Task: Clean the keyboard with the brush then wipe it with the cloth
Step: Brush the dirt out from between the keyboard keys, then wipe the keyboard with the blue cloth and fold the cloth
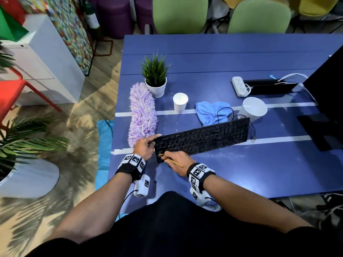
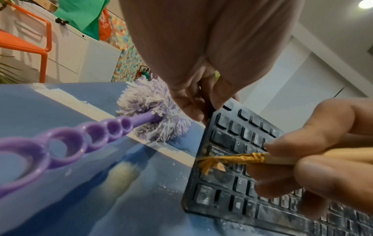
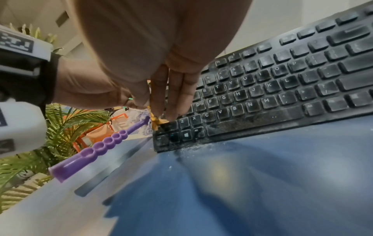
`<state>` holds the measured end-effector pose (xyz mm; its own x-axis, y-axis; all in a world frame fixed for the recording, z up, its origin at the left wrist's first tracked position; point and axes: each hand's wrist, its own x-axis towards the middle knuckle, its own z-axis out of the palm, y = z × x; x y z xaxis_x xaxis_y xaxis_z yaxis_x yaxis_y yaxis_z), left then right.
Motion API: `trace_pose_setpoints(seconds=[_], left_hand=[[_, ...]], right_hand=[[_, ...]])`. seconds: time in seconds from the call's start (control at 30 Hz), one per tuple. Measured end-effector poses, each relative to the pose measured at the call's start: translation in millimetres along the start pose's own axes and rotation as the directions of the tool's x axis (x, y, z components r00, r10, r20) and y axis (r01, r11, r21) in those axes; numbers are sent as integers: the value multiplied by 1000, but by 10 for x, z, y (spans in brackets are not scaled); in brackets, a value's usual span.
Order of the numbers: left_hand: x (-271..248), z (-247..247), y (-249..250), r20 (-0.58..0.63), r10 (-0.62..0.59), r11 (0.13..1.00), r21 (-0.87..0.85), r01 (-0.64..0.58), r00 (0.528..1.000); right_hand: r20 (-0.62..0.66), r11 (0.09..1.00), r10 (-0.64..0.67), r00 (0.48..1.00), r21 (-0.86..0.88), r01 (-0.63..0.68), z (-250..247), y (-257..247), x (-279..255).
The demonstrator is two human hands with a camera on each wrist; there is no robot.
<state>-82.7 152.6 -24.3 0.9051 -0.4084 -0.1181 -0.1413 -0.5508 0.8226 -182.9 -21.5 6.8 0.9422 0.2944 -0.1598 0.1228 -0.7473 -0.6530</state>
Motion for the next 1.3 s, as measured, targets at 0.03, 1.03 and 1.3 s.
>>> trace_pose_setpoints(seconds=[0.03, 1.03, 1.3], left_hand=[[3, 8, -7, -1, -2, 1000, 0, 2, 1000], [-150, 83, 87, -72, -22, 999, -48, 18, 997], [-10, 333, 149, -212, -254, 918, -360, 166, 944]], right_hand=[[-12, 1000, 22, 1000, -14, -22, -8, 11, -11], [-360, 960, 255, 898, 203, -192, -372, 404, -314], [-574, 895, 441, 690, 229, -382, -1221, 1669, -1376]])
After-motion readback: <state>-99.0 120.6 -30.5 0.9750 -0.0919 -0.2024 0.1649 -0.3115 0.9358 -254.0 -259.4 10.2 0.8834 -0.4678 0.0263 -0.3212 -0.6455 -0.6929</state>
